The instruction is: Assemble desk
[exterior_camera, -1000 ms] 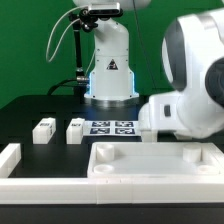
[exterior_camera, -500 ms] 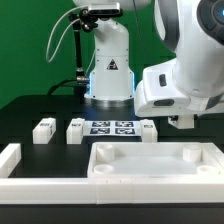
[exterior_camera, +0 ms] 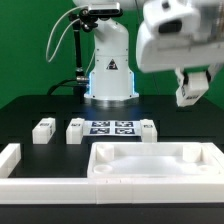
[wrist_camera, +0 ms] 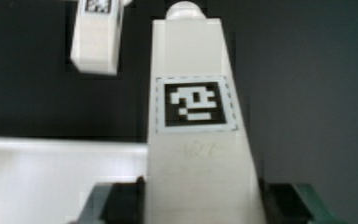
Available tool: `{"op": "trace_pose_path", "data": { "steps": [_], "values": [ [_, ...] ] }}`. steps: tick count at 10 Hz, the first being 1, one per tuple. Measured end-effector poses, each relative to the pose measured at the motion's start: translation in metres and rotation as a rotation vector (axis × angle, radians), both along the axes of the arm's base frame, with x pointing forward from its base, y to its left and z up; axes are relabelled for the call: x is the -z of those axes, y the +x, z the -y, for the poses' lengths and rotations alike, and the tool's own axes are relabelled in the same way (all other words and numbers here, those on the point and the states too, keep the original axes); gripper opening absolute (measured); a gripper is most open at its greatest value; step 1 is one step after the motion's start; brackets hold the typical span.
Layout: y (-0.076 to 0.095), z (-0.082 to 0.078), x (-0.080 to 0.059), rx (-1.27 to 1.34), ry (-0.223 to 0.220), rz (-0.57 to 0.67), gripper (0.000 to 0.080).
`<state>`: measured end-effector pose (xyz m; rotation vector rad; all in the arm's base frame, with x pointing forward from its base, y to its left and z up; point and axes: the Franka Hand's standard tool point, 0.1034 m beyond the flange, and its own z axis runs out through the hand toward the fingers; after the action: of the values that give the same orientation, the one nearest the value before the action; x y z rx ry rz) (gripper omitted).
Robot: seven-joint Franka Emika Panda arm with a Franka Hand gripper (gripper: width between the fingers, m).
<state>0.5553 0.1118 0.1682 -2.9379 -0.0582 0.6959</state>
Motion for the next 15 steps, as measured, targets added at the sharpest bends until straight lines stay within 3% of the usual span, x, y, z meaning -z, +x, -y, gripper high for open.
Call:
{"op": "trace_pose_path", "data": {
  "steps": [1,5,8,9,10,11,13,15],
  "values": [
    [0.010,-0.006,-0.007,0.000,0.003,0.063,0.0289],
    [0.025,-0.003,-0.004,0.037,0.004,0.379,0.0289],
    [0.078,0.008,-0.030,-0.033,0.032,0.675,0.0289],
    [0.080,0.003,-0.030,-0.028,0.031,0.807,0.0289],
    [0.071,0.004,-0.023,-0.025,0.028,0.827,0.0289],
    [0.077,0.006,-0.026,-0.014,0.025,0.913,0.0289],
    [0.074,0.009,-0.020,-0.026,0.021,0.938,0.0290],
    [0.076,0.013,-0.002,-0.059,0.013,0.967,0.0290]
  ]
}}
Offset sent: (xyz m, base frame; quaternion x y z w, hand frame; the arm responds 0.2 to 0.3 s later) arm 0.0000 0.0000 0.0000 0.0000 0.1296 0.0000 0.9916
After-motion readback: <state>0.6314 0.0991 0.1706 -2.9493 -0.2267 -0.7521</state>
